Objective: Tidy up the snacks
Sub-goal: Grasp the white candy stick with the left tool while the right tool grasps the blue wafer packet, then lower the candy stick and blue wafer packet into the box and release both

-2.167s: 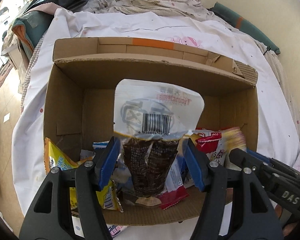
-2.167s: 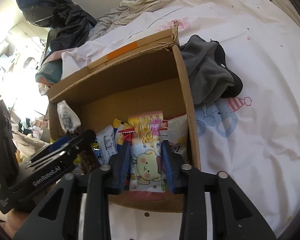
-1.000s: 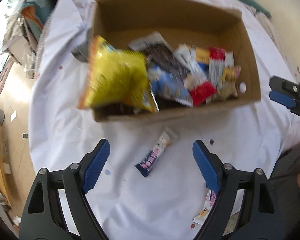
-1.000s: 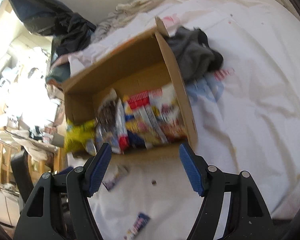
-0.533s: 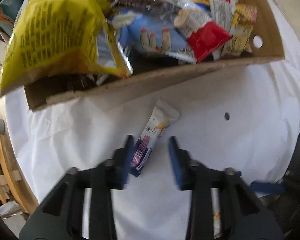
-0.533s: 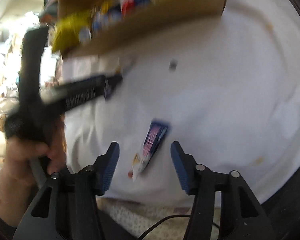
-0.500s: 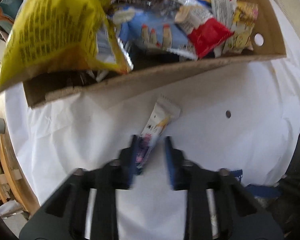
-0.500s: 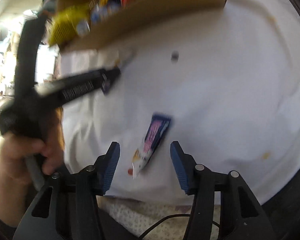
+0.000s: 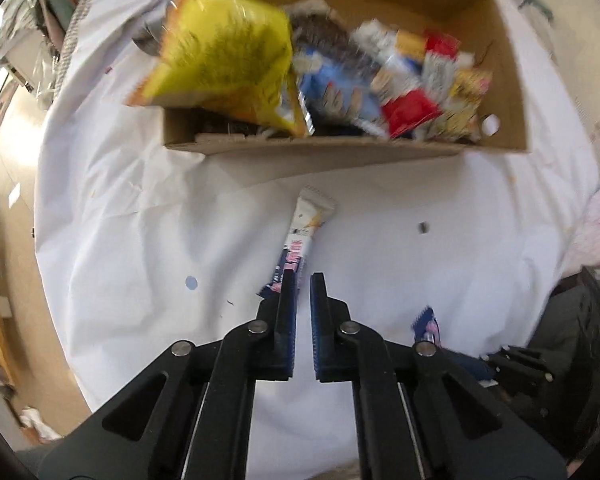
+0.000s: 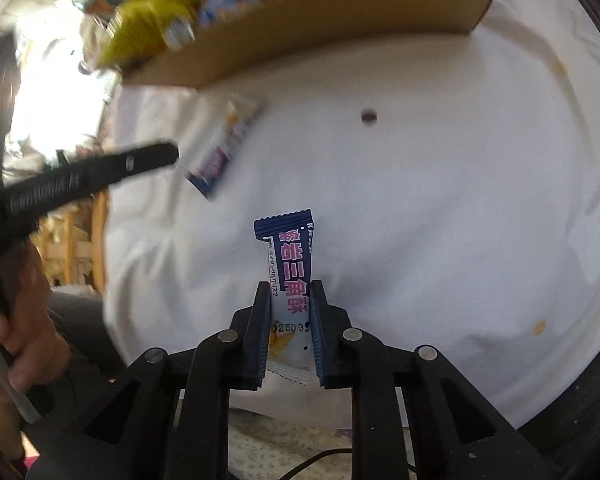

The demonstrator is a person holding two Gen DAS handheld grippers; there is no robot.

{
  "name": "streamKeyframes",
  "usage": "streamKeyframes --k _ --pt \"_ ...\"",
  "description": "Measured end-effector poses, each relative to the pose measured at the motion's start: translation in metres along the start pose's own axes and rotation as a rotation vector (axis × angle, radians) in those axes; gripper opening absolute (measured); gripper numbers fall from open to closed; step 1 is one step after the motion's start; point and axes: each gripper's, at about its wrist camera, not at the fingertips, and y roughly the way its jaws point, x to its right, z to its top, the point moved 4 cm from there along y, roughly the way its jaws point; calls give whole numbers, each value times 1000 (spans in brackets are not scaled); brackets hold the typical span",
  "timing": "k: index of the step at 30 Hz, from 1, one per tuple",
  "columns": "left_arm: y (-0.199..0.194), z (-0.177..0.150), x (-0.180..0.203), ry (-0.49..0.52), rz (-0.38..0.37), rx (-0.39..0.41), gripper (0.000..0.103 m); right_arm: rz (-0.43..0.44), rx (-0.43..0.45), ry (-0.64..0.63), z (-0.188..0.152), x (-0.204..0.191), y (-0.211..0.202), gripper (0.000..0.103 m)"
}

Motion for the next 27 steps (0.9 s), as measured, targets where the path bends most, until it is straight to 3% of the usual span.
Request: streamKeyframes --k 5,7,8,9,13,14,15,20,23,27 --pt "-10 8 -12 -20 58 79 6 45 117 28 25 9 -45 19" --pt "7 19 -15 -19 38 24 19 48 155 39 36 15 -59 19" --pt "19 22 -16 -19 48 -9 42 50 166 46 41 20 -65 19" --pt "30 27 -17 -15 64 -34 52 52 176 52 44 22 -68 19" --pt "62 29 -13 16 78 -87 50 50 235 71 63 40 -93 19" --pt "68 29 -12 25 80 -96 37 46 252 74 68 43 -99 19" --pt "74 28 -11 38 89 -112 16 45 263 80 73 44 -102 19" --pt "65 21 -7 93 145 -109 14 49 322 86 109 44 -116 19" --pt "33 14 7 111 94 -41 14 31 370 48 132 38 -123 19" --pt "-32 25 19 111 -15 183 14 15 401 -8 155 36 -127 19"
